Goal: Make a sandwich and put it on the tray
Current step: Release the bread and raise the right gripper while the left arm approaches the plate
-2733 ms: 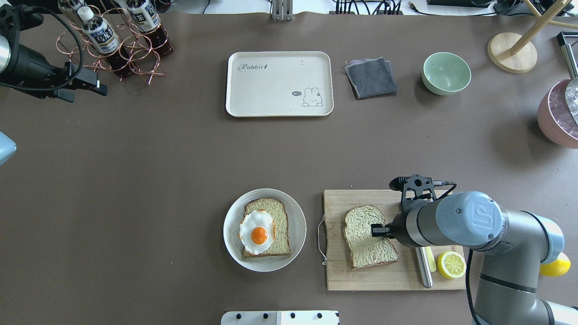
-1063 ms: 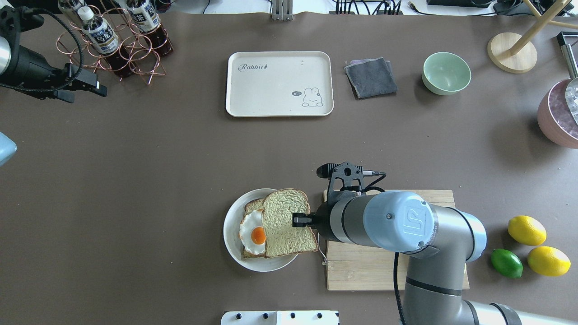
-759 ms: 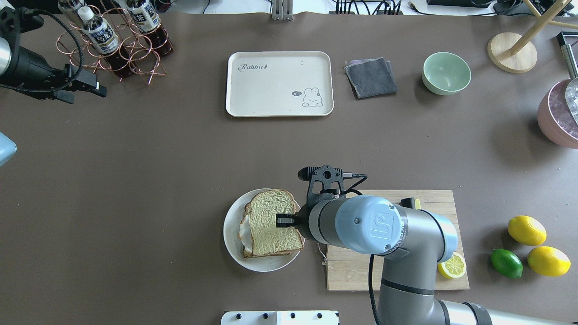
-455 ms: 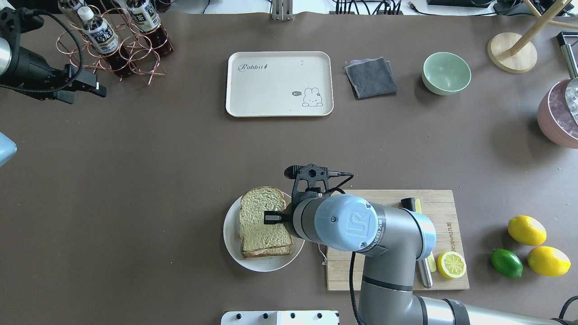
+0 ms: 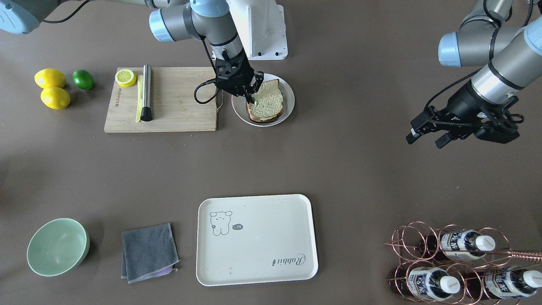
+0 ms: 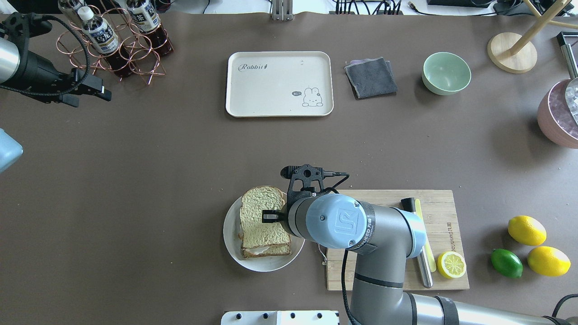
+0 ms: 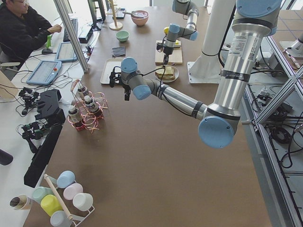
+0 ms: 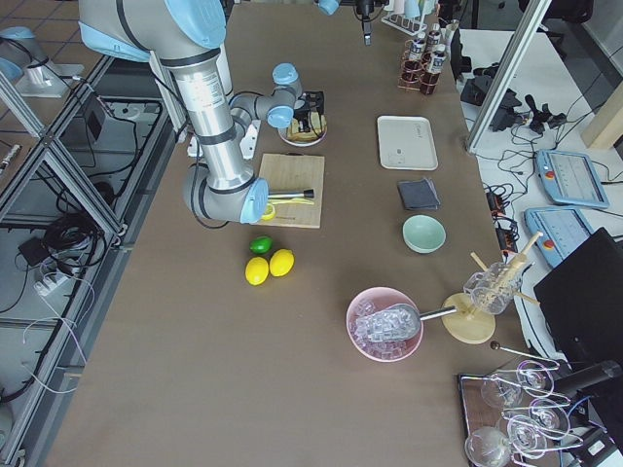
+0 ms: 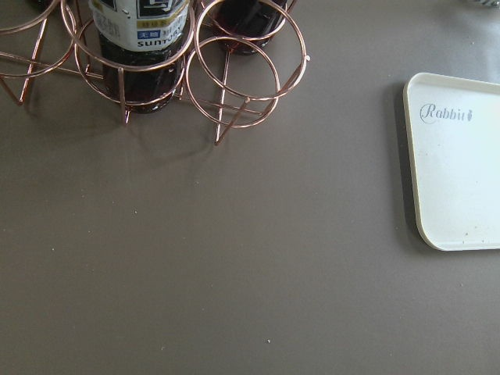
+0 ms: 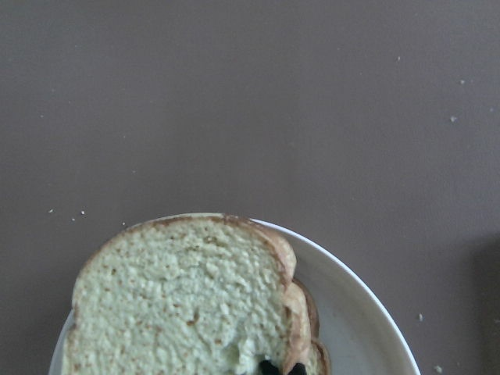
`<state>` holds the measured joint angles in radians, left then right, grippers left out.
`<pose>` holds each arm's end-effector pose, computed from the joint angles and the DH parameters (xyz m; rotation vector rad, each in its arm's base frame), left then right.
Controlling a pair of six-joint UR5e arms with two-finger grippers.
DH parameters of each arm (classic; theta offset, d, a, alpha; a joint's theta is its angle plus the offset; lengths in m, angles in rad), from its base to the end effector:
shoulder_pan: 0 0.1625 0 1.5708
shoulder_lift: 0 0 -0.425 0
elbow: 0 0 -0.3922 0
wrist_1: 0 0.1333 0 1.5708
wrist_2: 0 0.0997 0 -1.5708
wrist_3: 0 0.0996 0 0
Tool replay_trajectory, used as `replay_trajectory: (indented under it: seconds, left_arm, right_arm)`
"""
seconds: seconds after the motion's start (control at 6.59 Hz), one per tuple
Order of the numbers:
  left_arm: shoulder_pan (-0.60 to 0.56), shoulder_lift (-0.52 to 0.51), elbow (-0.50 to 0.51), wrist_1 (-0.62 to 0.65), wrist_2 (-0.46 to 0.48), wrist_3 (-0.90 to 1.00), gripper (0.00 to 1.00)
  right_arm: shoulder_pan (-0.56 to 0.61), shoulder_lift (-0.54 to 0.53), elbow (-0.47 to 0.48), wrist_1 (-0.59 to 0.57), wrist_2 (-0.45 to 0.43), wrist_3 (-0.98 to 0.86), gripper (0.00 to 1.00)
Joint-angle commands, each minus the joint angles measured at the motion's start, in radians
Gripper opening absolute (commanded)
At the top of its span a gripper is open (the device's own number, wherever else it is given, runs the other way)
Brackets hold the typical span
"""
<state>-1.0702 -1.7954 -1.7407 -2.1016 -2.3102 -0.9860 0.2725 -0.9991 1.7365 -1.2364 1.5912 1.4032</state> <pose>0.2181 -0.5366 0.3907 0.1846 1.0952 -0.0927 -0.5959 -0.3028 0.2163 0.2160 -1.0503 0.0837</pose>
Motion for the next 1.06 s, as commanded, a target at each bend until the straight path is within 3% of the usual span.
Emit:
replay_trajectory:
  seconds: [0.0, 0.15, 0.61, 0.76, 0.91]
  left_arm:
    - [0.001, -0.002, 0.003, 0.000, 0.000, 0.001, 0.97]
    - [0.001, -0.005, 0.004, 0.000, 0.000, 0.000, 0.97]
    - [0.021, -0.039, 0.012, 0.003, -0.001, -0.014, 0.97]
    - [0.056, -0.062, 0.003, 0.000, 0.008, -0.092, 0.97]
    - [0.126, -0.071, -0.026, -0.012, 0.090, -0.182, 0.97]
  right_arm:
    - [0.002, 0.000, 0.006, 0.000, 0.006, 0.000, 0.28]
    - [0.004, 0.000, 0.008, 0.000, 0.004, 0.002, 0.98]
    - [0.025, -0.006, 0.047, -0.009, 0.007, 0.048, 1.00]
    - [0.054, -0.006, 0.098, -0.078, 0.025, 0.048, 1.00]
    - [0.113, -0.006, 0.119, -0.116, 0.094, 0.048, 1.00]
